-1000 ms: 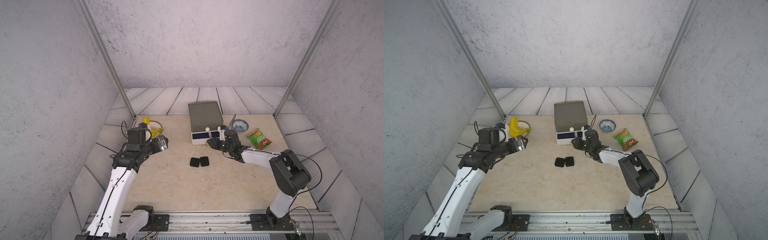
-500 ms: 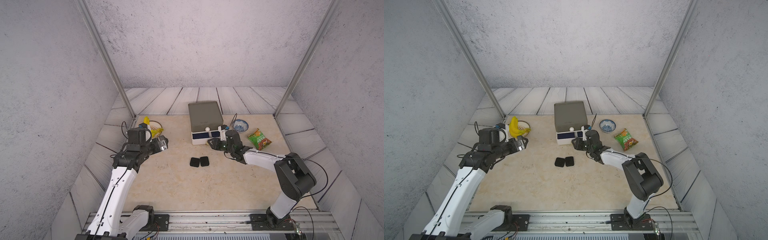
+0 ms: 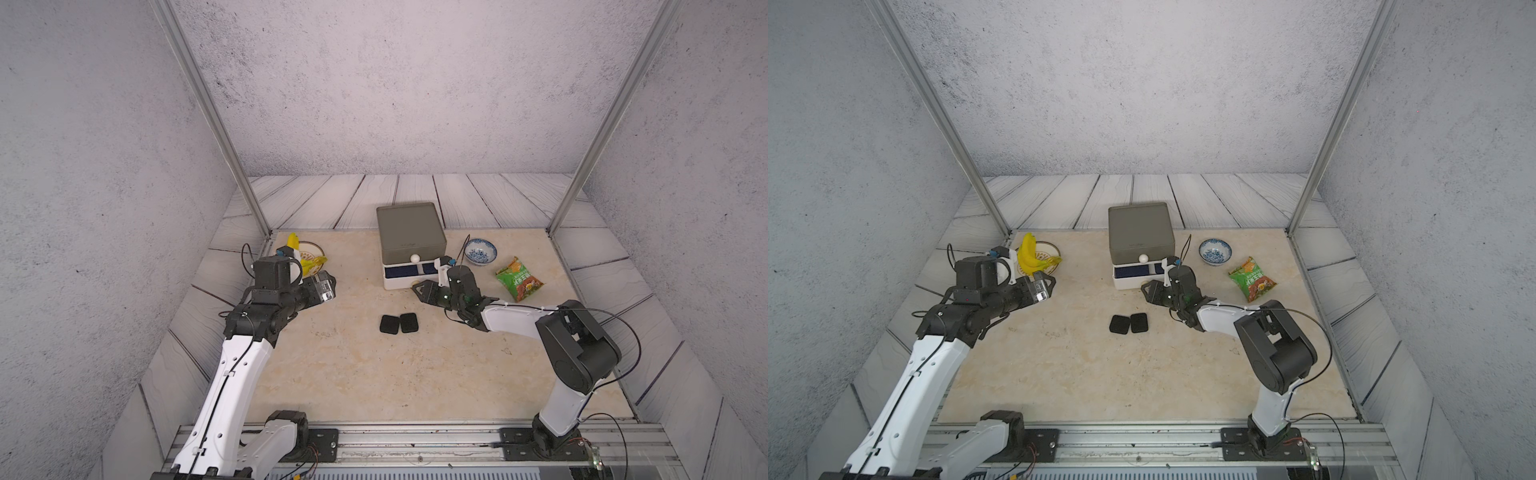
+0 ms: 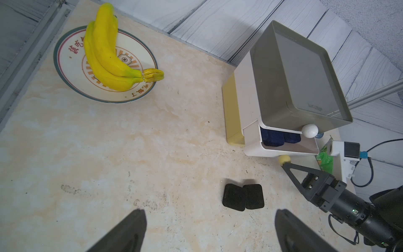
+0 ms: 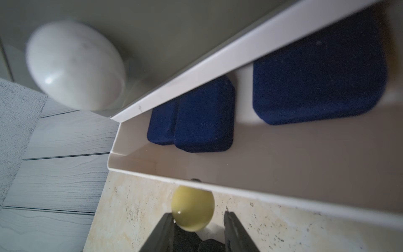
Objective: Place the brooch boxes into the drawer by color
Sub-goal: Close the drawer in the storage box.
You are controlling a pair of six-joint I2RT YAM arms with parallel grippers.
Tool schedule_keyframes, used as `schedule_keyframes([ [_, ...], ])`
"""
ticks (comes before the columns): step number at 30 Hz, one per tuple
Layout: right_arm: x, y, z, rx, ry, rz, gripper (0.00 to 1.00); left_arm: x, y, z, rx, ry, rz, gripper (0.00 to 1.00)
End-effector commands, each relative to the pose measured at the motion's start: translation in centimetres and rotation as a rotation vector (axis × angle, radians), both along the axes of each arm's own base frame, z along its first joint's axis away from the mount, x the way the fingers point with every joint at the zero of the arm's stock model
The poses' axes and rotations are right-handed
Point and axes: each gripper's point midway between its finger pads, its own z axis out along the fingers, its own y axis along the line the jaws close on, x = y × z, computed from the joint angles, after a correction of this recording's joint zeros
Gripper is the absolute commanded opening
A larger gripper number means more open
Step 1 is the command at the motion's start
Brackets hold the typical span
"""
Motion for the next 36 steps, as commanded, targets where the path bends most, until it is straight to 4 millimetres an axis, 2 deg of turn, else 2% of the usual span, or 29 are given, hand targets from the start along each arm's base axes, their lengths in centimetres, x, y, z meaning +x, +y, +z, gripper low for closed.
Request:
schedule_keyframes([
  [1, 1.2, 0.4, 0.2, 0.022, -0.011, -0.031, 0.42, -0.1, 0.5, 0.0, 0.022, -0.003, 0.004, 0.98],
  [3, 1.6, 0.5, 0.4, 0.027, -0.019, -0.040, 0.37, -0.1, 0.6, -0.2, 0.026, -0.001, 0.006, 0.98],
  [7, 2.4, 0.5, 0.7, 0.018, -0.038, -0.058, 0.20, 0.0, 0.8, -0.3, 0.034, 0.005, 0.008, 0.98],
  [16, 4.4, 1.0, 1.2, -0.014, -0.086, -0.062, 0.18, 0.4, 1.1, -0.8, 0.044, 0.016, 0.008, 0.98],
  [22, 4.2, 0.4, 1.4, -0.033, -0.109, -0.067, 0.24, 0.5, 1.4, -1.2, 0.049, 0.024, 0.013, 0.98],
  [27, 3.5, 0.1, 1.7, -0.032, -0.120, -0.044, 0.24, 0.6, 1.4, -1.0, 0.044, 0.019, 0.014, 0.98],
  [28, 3.0, -0.1, 1.9, -0.030, -0.124, -0.040, 0.29, 0.6, 1.4, -1.0, 0.044, 0.018, 0.015, 0.98],
  [30, 2.1, -0.7, 1.8, -0.041, -0.124, -0.032, 0.48, 0.4, 1.6, -1.0, 0.041, 0.015, 0.022, 0.98],
  [31, 1.6, -1.1, 1.6, -0.049, -0.124, -0.033, 0.54, 0.3, 1.7, -0.9, 0.040, 0.011, 0.029, 0.98],
  [33, 0.7, -1.9, 1.1, -0.056, -0.119, -0.048, 0.59, 0.1, 1.7, -0.9, 0.036, 0.008, 0.034, 0.98],
  [36, -0.2, -2.6, 0.5, -0.038, -0.117, -0.063, 0.62, 0.0, 1.7, -1.2, 0.020, 0.007, 0.045, 0.98],
])
